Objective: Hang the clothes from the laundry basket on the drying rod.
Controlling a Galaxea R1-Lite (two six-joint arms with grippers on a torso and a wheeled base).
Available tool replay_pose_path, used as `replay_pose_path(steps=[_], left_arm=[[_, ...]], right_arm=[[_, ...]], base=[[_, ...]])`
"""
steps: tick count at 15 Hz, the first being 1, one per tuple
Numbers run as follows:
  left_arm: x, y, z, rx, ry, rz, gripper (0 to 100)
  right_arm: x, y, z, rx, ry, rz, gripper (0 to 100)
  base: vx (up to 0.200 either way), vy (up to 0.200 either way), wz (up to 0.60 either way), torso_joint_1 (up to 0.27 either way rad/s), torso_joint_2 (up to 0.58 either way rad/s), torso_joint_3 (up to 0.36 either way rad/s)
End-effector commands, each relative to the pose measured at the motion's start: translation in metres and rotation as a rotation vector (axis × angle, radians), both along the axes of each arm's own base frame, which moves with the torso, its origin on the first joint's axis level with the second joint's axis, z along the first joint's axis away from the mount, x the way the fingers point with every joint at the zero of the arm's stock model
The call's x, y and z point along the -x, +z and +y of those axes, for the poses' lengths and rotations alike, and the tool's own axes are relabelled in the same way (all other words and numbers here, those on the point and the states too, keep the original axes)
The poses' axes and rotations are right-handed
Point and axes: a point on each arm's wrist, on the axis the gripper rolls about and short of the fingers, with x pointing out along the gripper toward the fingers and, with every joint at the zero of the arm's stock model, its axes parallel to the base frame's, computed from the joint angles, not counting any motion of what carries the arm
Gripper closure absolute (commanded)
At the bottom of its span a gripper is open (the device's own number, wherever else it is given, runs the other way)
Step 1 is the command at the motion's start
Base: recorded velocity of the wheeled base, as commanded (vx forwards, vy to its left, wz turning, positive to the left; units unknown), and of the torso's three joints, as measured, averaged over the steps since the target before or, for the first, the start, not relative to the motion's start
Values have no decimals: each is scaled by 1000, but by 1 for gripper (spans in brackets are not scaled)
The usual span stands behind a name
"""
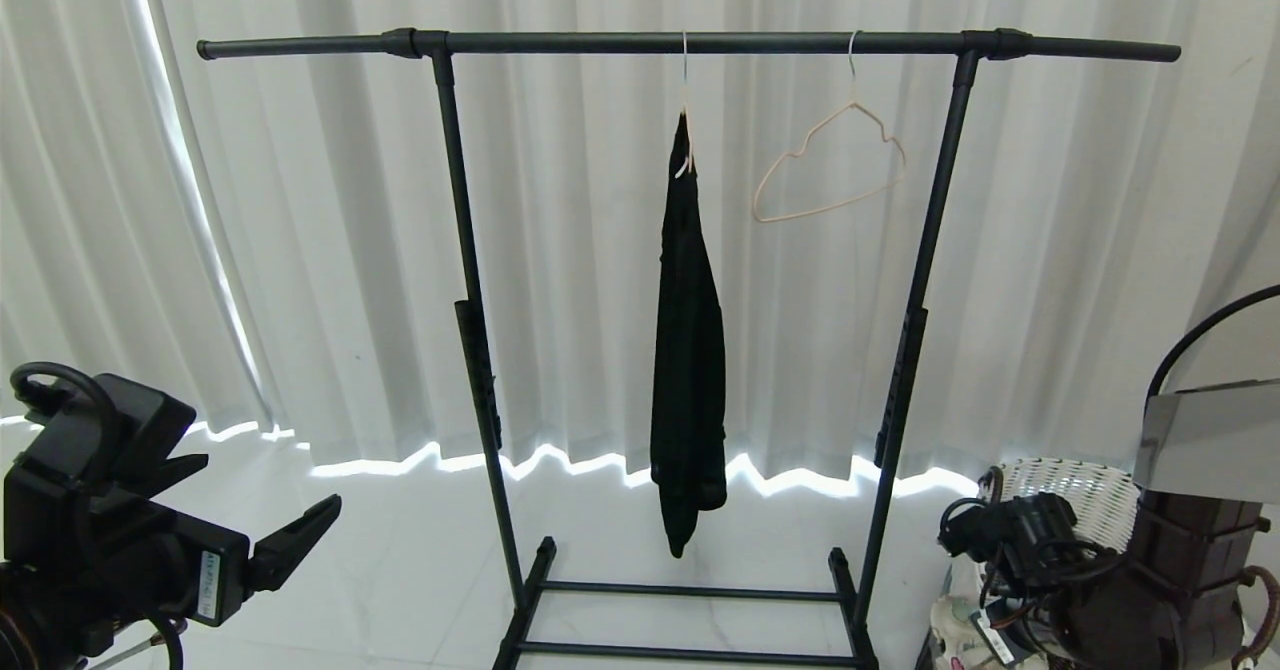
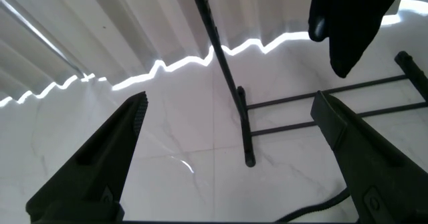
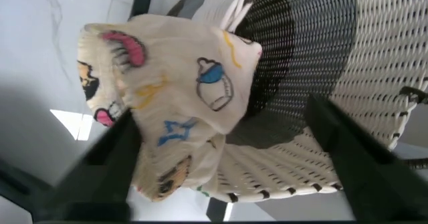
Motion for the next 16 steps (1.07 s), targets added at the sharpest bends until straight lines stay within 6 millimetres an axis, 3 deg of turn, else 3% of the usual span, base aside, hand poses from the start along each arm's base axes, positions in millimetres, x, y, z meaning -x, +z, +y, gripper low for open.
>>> replay_pose_path(steps=[1,7,9,11,16], left_arm=[[0,0,0,1,2,-2,0],[2,1,0,1,0,-9,0],[1,1,0,1,0,-6,0],[0,0,0,2,-4,0,0],[-2,6,-6,14,-42,-23,0]], right_arm=[[0,2,4,-3,14,-18,100],[12,28,12,-14,57,-82,100],[15,51,10,-25,63,-141,100],[15,81,10,-24,79,-181,100],[12,187,22,-73,130,-239,100]], base=[[0,0,0,0,0,0],[0,0,0,0,0,0],[0,0,0,0,0,0],[0,0,0,0,0,0],[0,0,0,0,0,0]])
